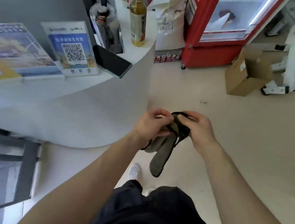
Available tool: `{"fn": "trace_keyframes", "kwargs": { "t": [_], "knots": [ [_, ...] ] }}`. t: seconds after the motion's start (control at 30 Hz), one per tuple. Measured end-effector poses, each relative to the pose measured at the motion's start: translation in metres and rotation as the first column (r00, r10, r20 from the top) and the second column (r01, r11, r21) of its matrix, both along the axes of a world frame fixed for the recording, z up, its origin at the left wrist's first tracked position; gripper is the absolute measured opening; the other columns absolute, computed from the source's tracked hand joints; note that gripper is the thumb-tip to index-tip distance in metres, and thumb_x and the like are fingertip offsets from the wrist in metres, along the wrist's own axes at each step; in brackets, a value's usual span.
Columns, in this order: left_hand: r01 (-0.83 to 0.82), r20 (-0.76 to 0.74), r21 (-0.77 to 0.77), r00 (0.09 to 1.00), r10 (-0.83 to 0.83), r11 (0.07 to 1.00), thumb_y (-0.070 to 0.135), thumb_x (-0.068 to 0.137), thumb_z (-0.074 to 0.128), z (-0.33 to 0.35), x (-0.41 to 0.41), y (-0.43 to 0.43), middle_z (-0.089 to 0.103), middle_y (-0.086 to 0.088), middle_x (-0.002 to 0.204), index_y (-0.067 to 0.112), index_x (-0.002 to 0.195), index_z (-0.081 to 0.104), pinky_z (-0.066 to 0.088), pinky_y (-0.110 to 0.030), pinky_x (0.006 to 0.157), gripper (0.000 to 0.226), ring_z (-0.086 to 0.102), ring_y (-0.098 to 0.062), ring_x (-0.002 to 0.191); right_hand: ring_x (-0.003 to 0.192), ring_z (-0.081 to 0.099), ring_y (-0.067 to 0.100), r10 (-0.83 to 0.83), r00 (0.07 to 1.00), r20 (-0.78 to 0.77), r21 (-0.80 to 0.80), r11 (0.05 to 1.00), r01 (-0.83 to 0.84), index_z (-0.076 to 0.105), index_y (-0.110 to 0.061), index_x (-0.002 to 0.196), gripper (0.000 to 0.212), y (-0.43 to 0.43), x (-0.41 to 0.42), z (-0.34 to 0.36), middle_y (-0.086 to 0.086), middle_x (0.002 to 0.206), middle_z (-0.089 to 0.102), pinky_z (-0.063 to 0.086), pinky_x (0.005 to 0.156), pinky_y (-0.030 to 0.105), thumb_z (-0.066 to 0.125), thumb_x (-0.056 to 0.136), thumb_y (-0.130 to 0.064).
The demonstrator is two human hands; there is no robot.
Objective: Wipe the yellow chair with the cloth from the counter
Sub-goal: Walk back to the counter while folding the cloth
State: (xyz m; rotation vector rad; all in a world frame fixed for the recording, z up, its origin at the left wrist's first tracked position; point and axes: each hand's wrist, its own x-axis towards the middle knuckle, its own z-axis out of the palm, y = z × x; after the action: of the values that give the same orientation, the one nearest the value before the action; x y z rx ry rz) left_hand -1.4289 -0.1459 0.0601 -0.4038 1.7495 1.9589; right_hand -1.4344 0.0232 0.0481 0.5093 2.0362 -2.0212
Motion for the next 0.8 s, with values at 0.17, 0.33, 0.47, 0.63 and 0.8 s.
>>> {"fn": "trace_keyframes", "kwargs": {
  "t": [0.17, 0.33, 0.47, 0.63, 0.8],
  "knots": [
    [0.022, 0.033, 0.109, 0.999, -0.026, 0.994, 0.0, 0.08, 0.066, 0.001, -0.043, 0.004, 0.064, -0.015, 0.077, 0.001, 0.106, 0.066, 0.055, -0.047, 0.085, 0.026, 0.067, -0.032, 0.08, 0.078, 0.07, 0.022, -0.03, 1.0, 0.0, -0.064, 0.998, 0.03, 0.077, -0.008, 0.097, 0.014, -0.001, -0.028, 0.018, 0.01, 0.088, 0.076, 0.058, 0.073, 0.037, 0.065, 0.092, -0.003],
    [-0.005, -0.066, 0.076, 0.998, 0.01, 0.997, -0.002, 0.089, 0.067, 0.008, -0.082, 0.023, 0.072, -0.007, 0.064, 0.007, 0.091, 0.062, 0.053, -0.036, 0.065, 0.01, 0.063, -0.029, 0.067, 0.061, 0.063, 0.026, 0.028, 0.996, -0.086, -0.047, 0.998, -0.032, 0.077, -0.01, 0.095, 0.019, 0.012, -0.063, 0.03, 0.018, 0.077, 0.072, 0.048, 0.062, 0.035, 0.061, 0.094, 0.0],
    [-0.065, -0.149, -0.012, 0.987, 0.062, 0.998, 0.004, 0.088, 0.072, 0.009, -0.115, 0.047, 0.072, -0.011, 0.067, 0.002, 0.089, 0.064, 0.057, -0.031, 0.06, 0.008, 0.07, -0.023, 0.062, 0.085, 0.074, 0.022, 0.166, 0.979, -0.12, -0.037, 0.984, -0.172, 0.073, -0.009, 0.109, 0.025, 0.04, -0.095, 0.034, 0.011, 0.096, 0.078, 0.058, 0.078, 0.029, 0.063, 0.091, 0.005],
    [-0.091, -0.258, -0.441, 0.966, -0.029, 0.893, 0.057, 0.069, 0.077, -0.009, -0.158, 0.075, 0.059, 0.007, 0.062, 0.018, 0.073, 0.066, 0.045, -0.03, 0.057, 0.04, 0.053, -0.011, 0.058, 0.092, 0.072, 0.018, 0.205, 0.97, -0.133, -0.007, 0.978, -0.208, 0.074, -0.015, 0.1, 0.026, 0.079, -0.157, 0.028, 0.003, 0.096, 0.078, 0.057, 0.089, 0.035, 0.058, 0.094, 0.005],
    [0.11, -0.127, -0.742, 0.945, -0.3, 0.661, 0.063, 0.08, 0.07, -0.045, -0.188, 0.099, 0.057, -0.003, 0.092, 0.022, 0.092, 0.071, 0.044, -0.034, 0.071, 0.042, 0.057, -0.021, 0.09, 0.076, 0.063, 0.015, 0.219, 0.974, -0.053, -0.237, 0.945, -0.225, 0.07, -0.012, 0.088, 0.029, 0.122, -0.219, 0.047, 0.003, 0.08, 0.069, 0.048, 0.068, 0.03, 0.047, 0.09, 0.006]
  ]
}}
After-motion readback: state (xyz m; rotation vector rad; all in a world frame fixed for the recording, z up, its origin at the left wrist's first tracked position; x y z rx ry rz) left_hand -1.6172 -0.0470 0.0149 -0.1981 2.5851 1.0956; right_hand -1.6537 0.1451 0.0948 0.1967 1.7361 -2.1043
